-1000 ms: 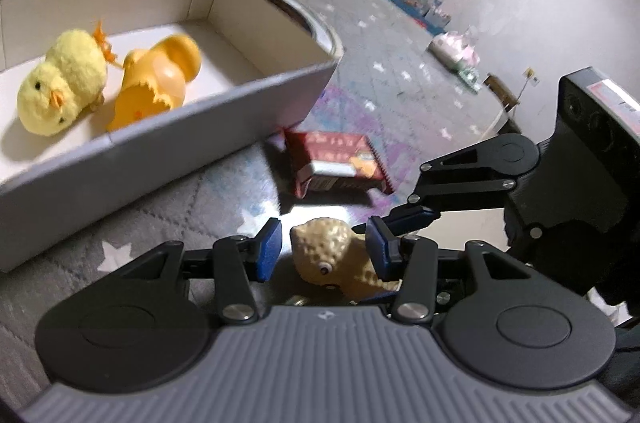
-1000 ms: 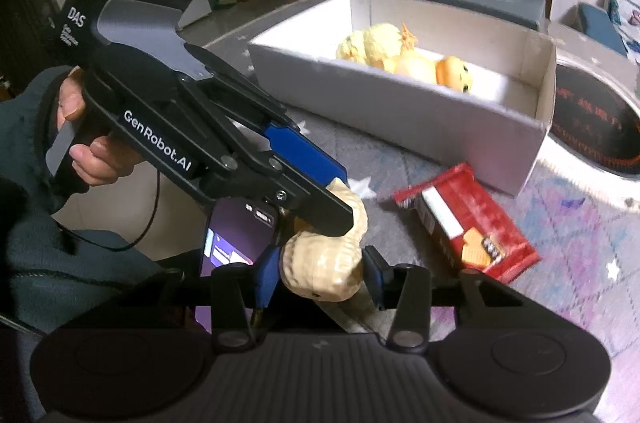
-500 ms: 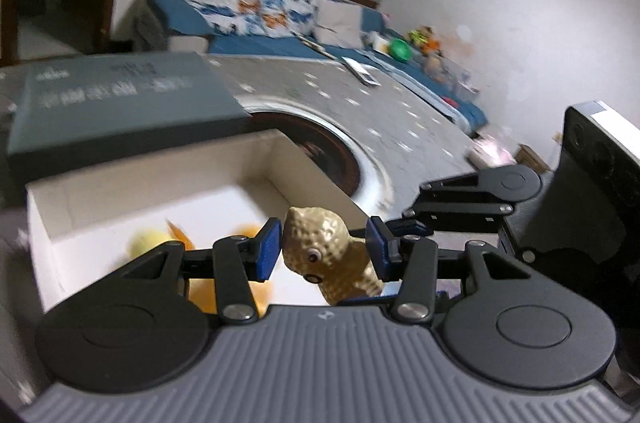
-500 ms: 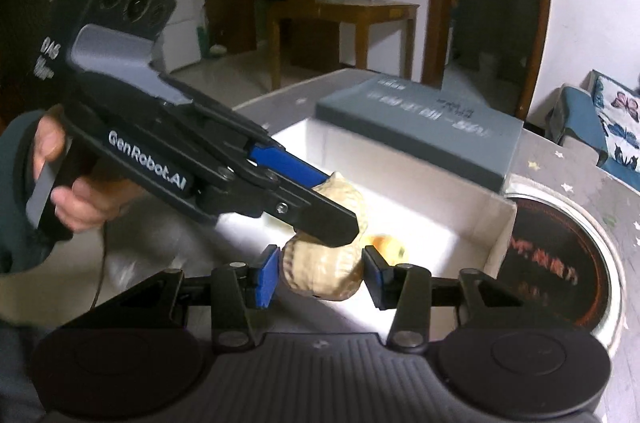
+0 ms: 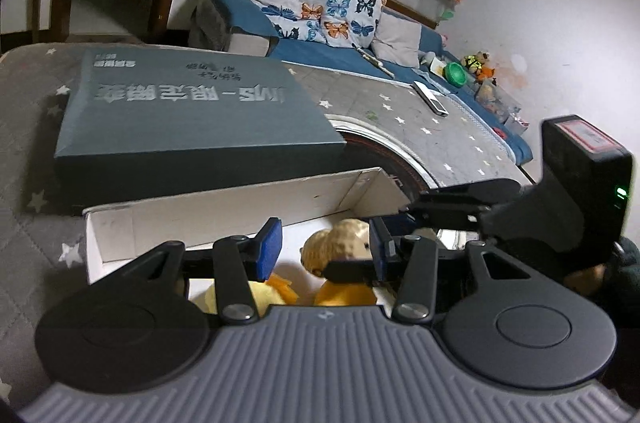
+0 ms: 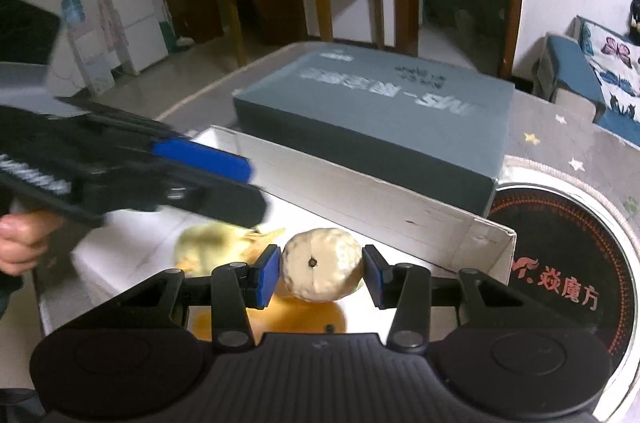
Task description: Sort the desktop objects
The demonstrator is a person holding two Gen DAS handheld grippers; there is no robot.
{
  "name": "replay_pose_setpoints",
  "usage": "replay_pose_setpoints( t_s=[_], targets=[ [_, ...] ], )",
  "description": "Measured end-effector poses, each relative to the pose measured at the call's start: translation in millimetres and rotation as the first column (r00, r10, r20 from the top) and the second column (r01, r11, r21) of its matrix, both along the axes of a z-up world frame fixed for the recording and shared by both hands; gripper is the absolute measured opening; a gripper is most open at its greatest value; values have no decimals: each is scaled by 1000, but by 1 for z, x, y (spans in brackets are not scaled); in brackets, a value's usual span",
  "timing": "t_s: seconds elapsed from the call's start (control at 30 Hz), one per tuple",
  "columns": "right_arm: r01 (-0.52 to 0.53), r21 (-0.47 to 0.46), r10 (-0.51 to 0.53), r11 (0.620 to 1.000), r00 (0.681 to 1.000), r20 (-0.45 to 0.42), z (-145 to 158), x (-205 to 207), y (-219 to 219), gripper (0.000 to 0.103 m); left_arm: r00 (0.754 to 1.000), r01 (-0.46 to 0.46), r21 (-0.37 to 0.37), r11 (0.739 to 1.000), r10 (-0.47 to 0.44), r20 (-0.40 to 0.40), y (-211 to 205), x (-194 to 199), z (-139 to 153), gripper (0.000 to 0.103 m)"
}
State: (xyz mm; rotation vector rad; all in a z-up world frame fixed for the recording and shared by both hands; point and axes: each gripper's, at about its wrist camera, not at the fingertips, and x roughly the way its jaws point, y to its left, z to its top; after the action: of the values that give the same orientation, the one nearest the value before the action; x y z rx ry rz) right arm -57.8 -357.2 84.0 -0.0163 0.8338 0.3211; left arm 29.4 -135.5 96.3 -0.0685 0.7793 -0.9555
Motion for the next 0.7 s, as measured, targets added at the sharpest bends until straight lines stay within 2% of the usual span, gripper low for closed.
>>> replay_pose_setpoints(
  t_s=[0.2, 0.5, 0.53, 0.67, 0.7],
  targets=[
    [34, 22, -33, 999, 999, -38, -13, 12, -10, 45, 1000, -7, 9, 1000, 8, -19, 4, 1, -11, 47],
    [52, -3, -52, 999, 997, -48, -17, 4, -13, 47, 999, -17, 35, 999, 18, -35, 5, -3, -23, 47],
    [53, 1, -53, 999, 998, -44, -16, 3, -13, 48, 999, -17, 36, 999, 18, -34, 5, -4, -23, 47],
    [60, -9, -60, 998, 998, -1, -8, -8, -11, 70, 1000, -10, 37, 999, 11, -9, 8, -14, -18, 47],
    [61, -17, -61, 998, 998, 17, -5, -12, -10, 71, 1000, -7, 33, 999, 7, -1, 9, -17, -16, 48]
  ],
)
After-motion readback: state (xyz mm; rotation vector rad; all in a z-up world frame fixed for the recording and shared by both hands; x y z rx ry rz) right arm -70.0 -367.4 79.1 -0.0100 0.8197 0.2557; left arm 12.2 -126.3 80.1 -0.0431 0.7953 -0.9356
